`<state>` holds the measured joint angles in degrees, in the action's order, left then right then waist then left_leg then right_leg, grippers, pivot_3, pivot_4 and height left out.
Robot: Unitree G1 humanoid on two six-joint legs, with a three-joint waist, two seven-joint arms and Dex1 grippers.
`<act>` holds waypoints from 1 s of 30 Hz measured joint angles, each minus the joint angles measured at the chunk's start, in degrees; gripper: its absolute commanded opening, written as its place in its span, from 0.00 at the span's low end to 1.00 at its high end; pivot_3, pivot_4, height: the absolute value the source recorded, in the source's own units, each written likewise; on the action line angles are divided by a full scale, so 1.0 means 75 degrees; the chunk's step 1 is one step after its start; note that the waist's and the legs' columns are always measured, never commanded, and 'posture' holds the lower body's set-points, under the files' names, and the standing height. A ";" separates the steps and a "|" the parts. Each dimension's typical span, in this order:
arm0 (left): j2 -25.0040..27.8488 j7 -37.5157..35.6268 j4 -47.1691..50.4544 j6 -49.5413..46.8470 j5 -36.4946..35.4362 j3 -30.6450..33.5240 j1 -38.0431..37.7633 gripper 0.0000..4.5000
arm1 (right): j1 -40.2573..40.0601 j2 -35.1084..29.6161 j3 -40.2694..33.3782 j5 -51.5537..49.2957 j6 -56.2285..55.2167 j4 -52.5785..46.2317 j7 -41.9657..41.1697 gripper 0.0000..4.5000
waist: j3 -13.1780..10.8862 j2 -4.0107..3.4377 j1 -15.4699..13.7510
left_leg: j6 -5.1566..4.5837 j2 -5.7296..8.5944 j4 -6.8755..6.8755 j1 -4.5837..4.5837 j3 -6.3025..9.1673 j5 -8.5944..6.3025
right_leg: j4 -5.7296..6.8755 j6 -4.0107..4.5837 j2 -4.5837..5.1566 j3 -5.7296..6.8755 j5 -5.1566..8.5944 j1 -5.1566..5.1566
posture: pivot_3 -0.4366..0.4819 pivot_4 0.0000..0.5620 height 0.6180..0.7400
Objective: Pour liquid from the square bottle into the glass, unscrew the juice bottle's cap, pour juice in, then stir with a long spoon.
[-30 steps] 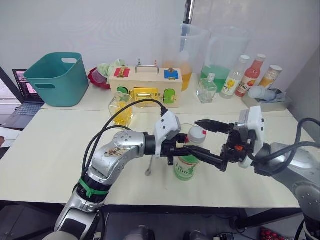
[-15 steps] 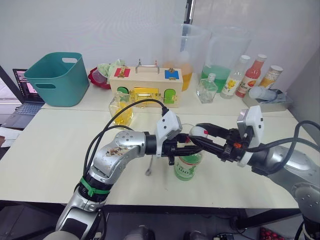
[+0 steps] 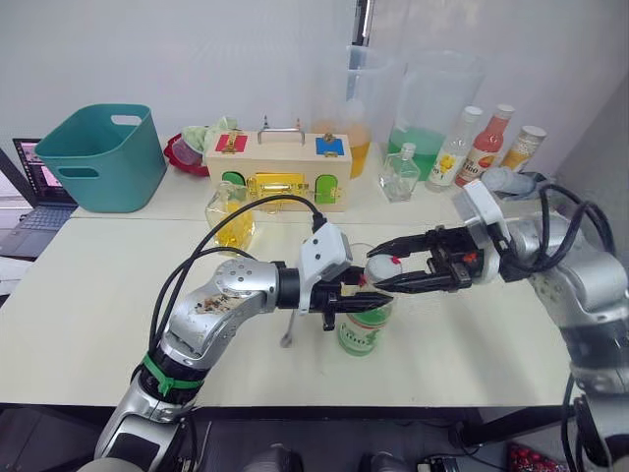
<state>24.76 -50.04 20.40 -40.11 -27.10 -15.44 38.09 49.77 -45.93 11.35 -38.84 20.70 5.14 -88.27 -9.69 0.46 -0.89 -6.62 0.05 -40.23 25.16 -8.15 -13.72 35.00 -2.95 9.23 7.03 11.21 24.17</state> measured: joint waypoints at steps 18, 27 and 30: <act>-0.0085 0.0147 0.0198 -0.0156 -0.0032 0.0042 -0.0106 0.30 | -0.0980 -0.1140 -0.0803 -0.1097 0.0669 -0.1306 0.1216 0.99 | 0.0000 0.0001 -0.0037 | 0.0074 0.0001 0.0011 -0.0001 -0.0001 -0.0028 | -0.0004 0.0002 0.0033 0.0010 -0.0003 -0.0001 | 0.48 0.27 1.00; -0.0339 0.0006 -0.0288 0.0056 0.0004 -0.0064 0.0008 0.30 | -0.4742 -0.0164 -0.3279 -0.2220 0.2609 -0.5753 0.6804 0.99 | 0.0015 0.0014 -0.0187 | 0.0101 0.0003 0.0035 -0.0003 0.0002 -0.0019 | -0.0009 0.0001 0.0035 0.0006 -0.0001 0.0002 | 0.48 0.27 1.00; -0.0424 -0.0038 -0.0442 0.0169 0.0014 -0.0090 0.0032 0.30 | -0.4952 0.0055 -0.3353 -0.2357 0.2814 -0.6277 0.7642 0.99 | 0.0015 0.0014 -0.0213 | 0.0108 0.0003 0.0032 -0.0003 0.0004 -0.0015 | -0.0009 0.0001 0.0029 0.0007 -0.0001 0.0000 | 0.48 0.27 1.00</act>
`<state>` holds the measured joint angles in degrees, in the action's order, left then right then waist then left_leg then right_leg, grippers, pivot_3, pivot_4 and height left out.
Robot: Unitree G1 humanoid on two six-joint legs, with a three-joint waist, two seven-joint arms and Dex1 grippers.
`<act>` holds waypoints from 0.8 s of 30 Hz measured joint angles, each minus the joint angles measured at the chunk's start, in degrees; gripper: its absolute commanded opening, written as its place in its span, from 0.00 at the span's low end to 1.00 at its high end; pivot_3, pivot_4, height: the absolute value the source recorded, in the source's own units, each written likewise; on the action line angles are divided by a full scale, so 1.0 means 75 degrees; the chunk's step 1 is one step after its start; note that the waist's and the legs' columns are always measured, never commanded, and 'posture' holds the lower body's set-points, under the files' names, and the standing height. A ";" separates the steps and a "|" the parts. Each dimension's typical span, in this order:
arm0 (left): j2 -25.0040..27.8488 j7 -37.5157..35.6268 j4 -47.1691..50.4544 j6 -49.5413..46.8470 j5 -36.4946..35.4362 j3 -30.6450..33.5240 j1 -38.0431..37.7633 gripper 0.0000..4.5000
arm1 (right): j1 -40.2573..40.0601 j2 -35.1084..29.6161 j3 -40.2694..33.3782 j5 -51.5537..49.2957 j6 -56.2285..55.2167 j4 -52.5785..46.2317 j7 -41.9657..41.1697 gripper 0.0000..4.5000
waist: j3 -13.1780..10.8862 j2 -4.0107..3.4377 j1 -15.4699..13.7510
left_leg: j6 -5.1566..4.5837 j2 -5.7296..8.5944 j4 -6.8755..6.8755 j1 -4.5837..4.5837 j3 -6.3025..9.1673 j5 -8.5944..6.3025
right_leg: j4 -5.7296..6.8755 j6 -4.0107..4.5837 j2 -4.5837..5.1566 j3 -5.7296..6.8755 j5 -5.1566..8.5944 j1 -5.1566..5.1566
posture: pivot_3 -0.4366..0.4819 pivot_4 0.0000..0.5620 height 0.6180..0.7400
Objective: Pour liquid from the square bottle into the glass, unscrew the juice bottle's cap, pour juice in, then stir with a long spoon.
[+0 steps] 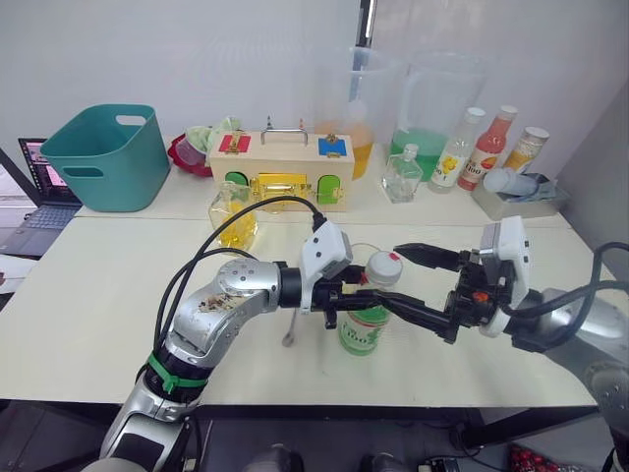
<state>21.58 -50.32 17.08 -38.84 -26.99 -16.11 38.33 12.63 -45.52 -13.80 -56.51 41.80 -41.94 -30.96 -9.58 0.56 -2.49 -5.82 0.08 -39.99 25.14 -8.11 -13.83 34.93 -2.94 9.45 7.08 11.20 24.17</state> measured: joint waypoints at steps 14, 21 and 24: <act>-0.0093 -0.0217 -0.0331 0.0181 0.0053 -0.0036 0.0140 0.30 | 0.0383 0.0125 0.0288 -0.0140 0.0145 0.0018 0.0800 0.44 | 0.0000 0.0000 -0.0018 | -0.0049 0.0003 -0.0007 0.0000 -0.0004 0.0009 | -0.0001 -0.0001 -0.0008 -0.0002 0.0001 -0.0005 | 0.48 0.27 1.00; -0.0025 -0.0194 -0.0325 0.0154 0.0054 0.0031 0.0114 0.30 | 0.0849 0.0002 0.0567 -0.0007 0.0093 0.0576 0.0048 0.37 | 0.0000 0.0001 0.0016 | -0.0078 0.0001 -0.0010 0.0000 -0.0004 0.0025 | 0.0000 -0.0001 -0.0012 -0.0002 0.0001 -0.0006 | 0.48 0.27 1.00; 0.0055 -0.0145 -0.0192 0.0139 0.0046 0.0061 0.0028 0.30 | 0.1416 -0.0301 0.0957 0.0409 -0.0280 0.1399 -0.1372 0.37 | 0.0001 0.0001 0.0044 | -0.0080 -0.0003 -0.0013 0.0000 -0.0003 0.0025 | 0.0001 0.0000 -0.0018 -0.0002 0.0001 -0.0005 | 0.48 0.27 1.00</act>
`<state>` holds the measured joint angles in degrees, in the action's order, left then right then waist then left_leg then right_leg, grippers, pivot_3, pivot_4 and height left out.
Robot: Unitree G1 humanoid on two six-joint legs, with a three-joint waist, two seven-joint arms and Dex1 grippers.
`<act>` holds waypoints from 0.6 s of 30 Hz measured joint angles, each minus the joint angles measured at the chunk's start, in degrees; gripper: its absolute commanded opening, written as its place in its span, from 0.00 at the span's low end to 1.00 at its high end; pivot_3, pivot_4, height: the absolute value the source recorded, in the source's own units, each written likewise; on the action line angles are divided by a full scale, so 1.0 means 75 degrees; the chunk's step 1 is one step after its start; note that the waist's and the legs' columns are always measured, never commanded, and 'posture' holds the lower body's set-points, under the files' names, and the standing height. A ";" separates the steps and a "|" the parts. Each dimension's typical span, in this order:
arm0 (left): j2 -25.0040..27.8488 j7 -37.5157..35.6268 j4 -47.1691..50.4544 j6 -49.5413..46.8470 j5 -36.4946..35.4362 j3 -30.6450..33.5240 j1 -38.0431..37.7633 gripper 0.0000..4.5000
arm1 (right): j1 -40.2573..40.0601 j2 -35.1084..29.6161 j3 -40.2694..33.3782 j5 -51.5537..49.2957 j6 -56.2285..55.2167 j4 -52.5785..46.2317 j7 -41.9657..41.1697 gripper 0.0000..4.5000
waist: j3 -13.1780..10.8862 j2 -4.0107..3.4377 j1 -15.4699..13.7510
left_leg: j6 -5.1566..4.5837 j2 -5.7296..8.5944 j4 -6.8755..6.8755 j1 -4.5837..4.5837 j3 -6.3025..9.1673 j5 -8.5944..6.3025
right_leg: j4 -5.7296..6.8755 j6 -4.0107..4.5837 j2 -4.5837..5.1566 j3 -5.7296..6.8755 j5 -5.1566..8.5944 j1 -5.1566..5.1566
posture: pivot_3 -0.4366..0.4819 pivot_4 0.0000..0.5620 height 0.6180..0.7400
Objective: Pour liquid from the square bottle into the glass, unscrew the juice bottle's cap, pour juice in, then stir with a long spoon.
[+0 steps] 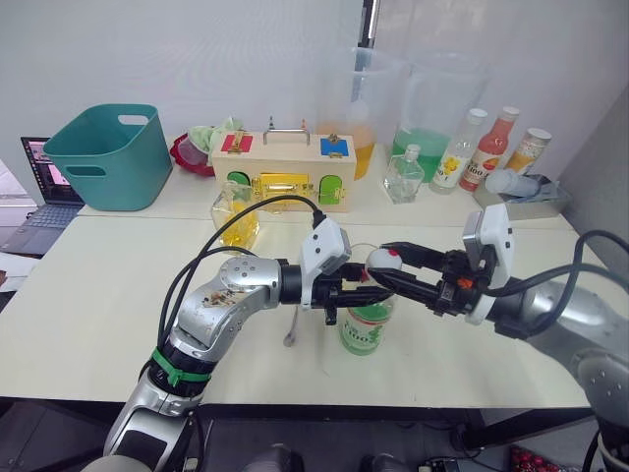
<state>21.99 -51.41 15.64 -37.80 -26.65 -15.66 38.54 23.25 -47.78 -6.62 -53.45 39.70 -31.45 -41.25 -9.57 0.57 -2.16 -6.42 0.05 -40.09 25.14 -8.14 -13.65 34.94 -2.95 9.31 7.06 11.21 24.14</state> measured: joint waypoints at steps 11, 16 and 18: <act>0.0468 -0.0076 0.0835 -0.0327 -0.0095 0.0031 -0.0128 0.30 | 0.3080 0.0031 0.2219 0.1625 -0.2439 0.4242 -0.6020 0.37 | 0.0001 -0.0001 0.0159 | -0.0021 -0.0001 -0.0001 0.0000 0.0009 0.0000 | 0.0005 0.0002 -0.0013 -0.0001 0.0001 0.0002 | 0.48 0.27 1.00; 0.0677 -0.0012 0.0903 -0.0573 -0.0234 0.0216 -0.0134 0.30 | 0.4471 -0.0087 0.3787 0.1251 -0.3236 0.5608 -0.6496 0.48 | 0.0001 0.0000 0.0244 | -0.0011 -0.0005 0.0010 -0.0005 0.0014 0.0005 | 0.0008 0.0004 -0.0008 0.0003 -0.0001 0.0003 | 0.48 0.27 1.00; 0.0676 0.0030 0.0916 -0.0622 -0.0264 0.0237 -0.0137 0.30 | 0.4728 -0.0147 0.4112 0.1126 -0.3155 0.5812 -0.6504 0.68 | 0.0001 0.0000 0.0256 | -0.0005 -0.0005 0.0015 -0.0006 0.0013 0.0007 | 0.0008 0.0005 -0.0005 0.0002 -0.0001 0.0006 | 0.48 0.27 1.00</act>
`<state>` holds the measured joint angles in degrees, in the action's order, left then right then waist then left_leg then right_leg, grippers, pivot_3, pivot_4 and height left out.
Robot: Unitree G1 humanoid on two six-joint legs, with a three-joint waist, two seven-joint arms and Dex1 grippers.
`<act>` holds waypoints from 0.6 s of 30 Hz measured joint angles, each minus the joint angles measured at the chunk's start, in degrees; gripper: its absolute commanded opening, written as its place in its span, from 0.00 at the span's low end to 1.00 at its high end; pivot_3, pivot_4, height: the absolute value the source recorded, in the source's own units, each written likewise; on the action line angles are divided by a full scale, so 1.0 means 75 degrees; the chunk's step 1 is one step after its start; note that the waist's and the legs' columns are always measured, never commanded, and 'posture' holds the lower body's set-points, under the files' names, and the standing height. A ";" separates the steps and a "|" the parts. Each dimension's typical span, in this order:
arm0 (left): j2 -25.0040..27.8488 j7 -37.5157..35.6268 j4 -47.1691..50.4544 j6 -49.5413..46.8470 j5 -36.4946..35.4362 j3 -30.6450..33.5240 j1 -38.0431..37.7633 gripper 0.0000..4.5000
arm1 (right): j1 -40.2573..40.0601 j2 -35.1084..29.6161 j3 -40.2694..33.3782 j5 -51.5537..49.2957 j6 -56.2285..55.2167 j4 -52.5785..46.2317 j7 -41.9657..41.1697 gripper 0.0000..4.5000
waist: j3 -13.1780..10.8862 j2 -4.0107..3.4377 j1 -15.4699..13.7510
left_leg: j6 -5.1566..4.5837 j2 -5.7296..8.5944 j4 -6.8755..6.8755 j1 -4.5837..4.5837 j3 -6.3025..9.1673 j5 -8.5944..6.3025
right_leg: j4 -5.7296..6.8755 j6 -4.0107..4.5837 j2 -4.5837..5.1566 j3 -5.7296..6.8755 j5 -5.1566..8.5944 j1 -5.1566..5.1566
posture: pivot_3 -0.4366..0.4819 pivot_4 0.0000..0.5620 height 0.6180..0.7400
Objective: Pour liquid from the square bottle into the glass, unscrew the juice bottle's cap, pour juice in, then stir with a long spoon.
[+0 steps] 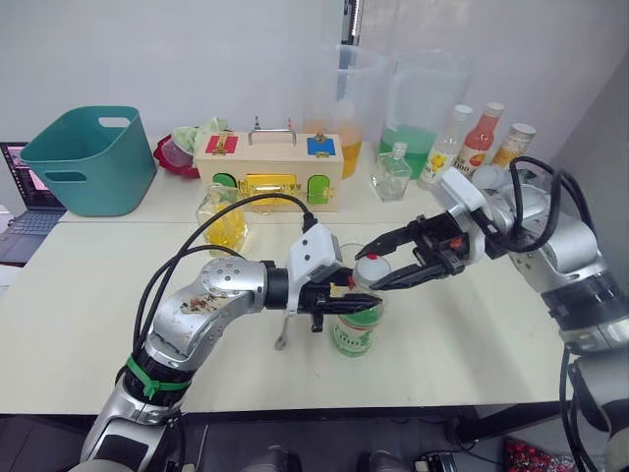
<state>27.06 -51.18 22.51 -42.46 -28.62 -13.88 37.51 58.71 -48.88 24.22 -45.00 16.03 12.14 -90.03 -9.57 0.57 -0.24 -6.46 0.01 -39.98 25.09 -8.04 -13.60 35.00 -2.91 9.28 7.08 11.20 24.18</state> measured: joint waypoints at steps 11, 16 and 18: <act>-0.0313 0.0240 -0.0013 0.0008 -0.0076 -0.0063 -0.0082 0.30 | -0.2504 -0.0817 -0.3001 -0.1195 0.2137 -0.2346 0.1743 1.00 | -0.0002 0.0000 -0.0152 | 0.0057 0.0005 0.0009 0.0003 0.0003 -0.0032 | 0.0000 0.0001 0.0029 0.0012 -0.0002 -0.0001 | 0.48 0.27 1.00; -0.0436 0.0227 -0.0353 0.0114 -0.0060 -0.0065 0.0020 0.30 | -0.4382 0.0037 -0.4479 -0.1820 0.2816 -0.5399 0.5313 1.00 | -0.0001 -0.0002 -0.0183 | 0.0073 0.0006 0.0013 0.0001 -0.0004 -0.0028 | -0.0001 0.0000 0.0030 0.0003 -0.0001 0.0003 | 0.48 0.27 1.00; -0.0523 0.0209 -0.0515 0.0170 -0.0062 -0.0060 0.0053 0.30 | -0.4823 0.0491 -0.4649 -0.2022 0.3094 -0.6374 0.6873 1.00 | -0.0001 -0.0002 -0.0211 | 0.0076 0.0009 0.0014 0.0001 -0.0006 -0.0029 | -0.0006 -0.0001 0.0030 -0.0001 0.0000 0.0000 | 0.48 0.27 1.00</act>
<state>23.13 -49.61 18.64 -41.19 -29.09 -14.34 37.90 22.53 -45.19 -10.65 -60.17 39.24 -35.67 -38.48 -9.57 0.56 -1.82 -5.89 0.08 -39.87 25.10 -8.09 -13.81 34.95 -2.92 9.50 7.07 11.20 24.18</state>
